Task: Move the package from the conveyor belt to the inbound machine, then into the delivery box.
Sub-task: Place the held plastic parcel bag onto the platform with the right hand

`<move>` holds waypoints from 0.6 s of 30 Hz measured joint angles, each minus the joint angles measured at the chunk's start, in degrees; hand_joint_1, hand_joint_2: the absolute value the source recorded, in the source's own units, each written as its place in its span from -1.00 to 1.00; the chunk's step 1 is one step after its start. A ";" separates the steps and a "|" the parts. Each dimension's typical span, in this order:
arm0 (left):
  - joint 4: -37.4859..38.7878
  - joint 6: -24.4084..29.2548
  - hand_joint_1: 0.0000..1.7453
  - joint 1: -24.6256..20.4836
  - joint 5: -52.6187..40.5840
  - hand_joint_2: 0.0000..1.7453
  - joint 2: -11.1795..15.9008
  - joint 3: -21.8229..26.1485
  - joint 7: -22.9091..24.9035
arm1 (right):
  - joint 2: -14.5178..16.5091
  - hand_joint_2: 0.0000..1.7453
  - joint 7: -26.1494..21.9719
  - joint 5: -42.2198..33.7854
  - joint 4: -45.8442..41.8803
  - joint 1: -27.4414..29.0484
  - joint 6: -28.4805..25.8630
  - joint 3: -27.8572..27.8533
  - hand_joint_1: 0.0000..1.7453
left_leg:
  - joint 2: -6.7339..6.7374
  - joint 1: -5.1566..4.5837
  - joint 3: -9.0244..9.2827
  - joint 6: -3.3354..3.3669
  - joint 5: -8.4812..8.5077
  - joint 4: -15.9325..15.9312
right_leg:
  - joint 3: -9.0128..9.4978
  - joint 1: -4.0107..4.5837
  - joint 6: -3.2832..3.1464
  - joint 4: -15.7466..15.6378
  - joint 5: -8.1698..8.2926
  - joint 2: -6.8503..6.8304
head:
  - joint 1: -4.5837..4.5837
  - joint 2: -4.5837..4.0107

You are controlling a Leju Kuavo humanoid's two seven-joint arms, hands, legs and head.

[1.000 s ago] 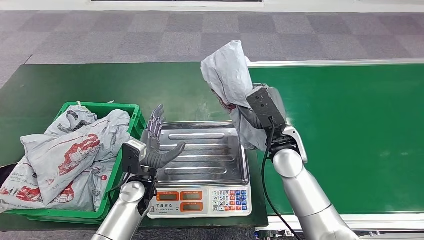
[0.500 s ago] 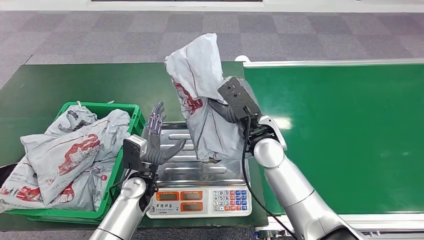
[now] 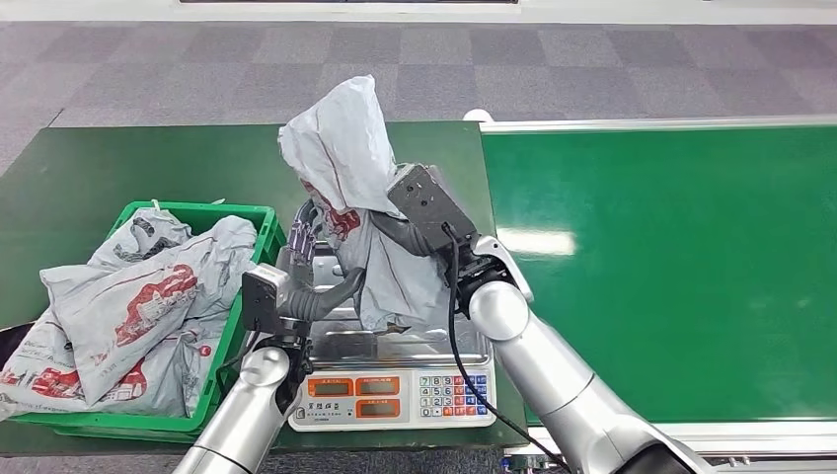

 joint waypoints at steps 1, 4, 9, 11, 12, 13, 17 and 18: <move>-0.08 0.41 -1.00 0.03 -0.04 1.00 0.08 0.00 -0.01 | -0.04 1.00 -0.02 -0.53 -0.01 0.20 -0.47 0.42 0.00 | 0.00 0.00 0.00 0.00 0.00 0.00 | 0.00 0.00 0.00 0.00 0.00 0.00 | 0.00 0.00; -0.83 1.63 -1.00 0.19 -0.28 1.00 0.46 0.00 0.07 | -0.33 1.00 0.03 -0.55 -0.04 1.63 -2.53 1.27 -1.00 | -0.01 0.00 0.00 0.00 0.00 0.00 | 0.00 -0.01 0.00 0.00 0.00 -0.01 | 0.00 0.00; -3.37 2.44 -1.00 0.89 -0.96 1.00 1.09 0.00 0.38 | -1.84 1.00 0.37 2.45 -1.28 6.85 -5.14 1.53 -1.00 | -0.02 -0.01 -0.03 0.00 -0.01 0.00 | -0.01 -0.02 0.00 0.00 0.00 -0.02 | 0.01 0.00; -4.19 2.44 -1.00 1.22 -1.09 1.00 1.31 0.00 0.53 | -2.49 1.00 0.35 3.02 -1.95 8.53 -5.22 1.52 -1.00 | -0.01 -0.01 -0.05 0.00 -0.01 0.00 | -0.04 -0.02 0.00 0.00 0.00 -0.01 | 0.00 0.00; -4.47 2.44 -1.00 1.34 -1.14 1.00 1.39 0.00 0.56 | -2.72 1.00 0.34 3.20 -2.22 9.05 -5.21 1.52 -1.00 | -0.01 -0.01 -0.06 0.00 -0.01 0.00 | -0.06 -0.02 0.00 0.00 0.00 -0.01 | -0.01 0.00; -4.72 2.44 -1.00 1.42 -1.19 1.00 1.47 0.00 0.58 | -2.93 1.00 0.35 3.35 -2.49 9.41 -5.18 1.52 -1.00 | 0.00 -0.01 -0.06 0.00 -0.01 0.00 | -0.07 -0.02 0.00 0.00 0.00 -0.01 | 0.00 0.00; -5.22 2.44 -1.00 1.55 -1.22 1.00 1.63 0.00 0.61 | -3.36 1.00 0.56 3.59 -3.18 10.18 -4.90 1.51 -1.00 | -0.01 0.00 -0.06 -0.02 0.01 0.00 | -0.07 -0.01 -0.02 0.00 0.01 -0.01 | 0.00 0.00; -5.27 2.47 -1.00 1.57 -1.22 1.00 1.66 0.00 0.61 | -3.46 1.00 0.73 3.59 -3.28 10.39 -4.88 1.47 -1.00 | -0.01 0.00 -0.05 -0.03 0.02 0.00 | -0.07 0.00 -0.03 0.00 0.02 -0.01 | 0.00 0.00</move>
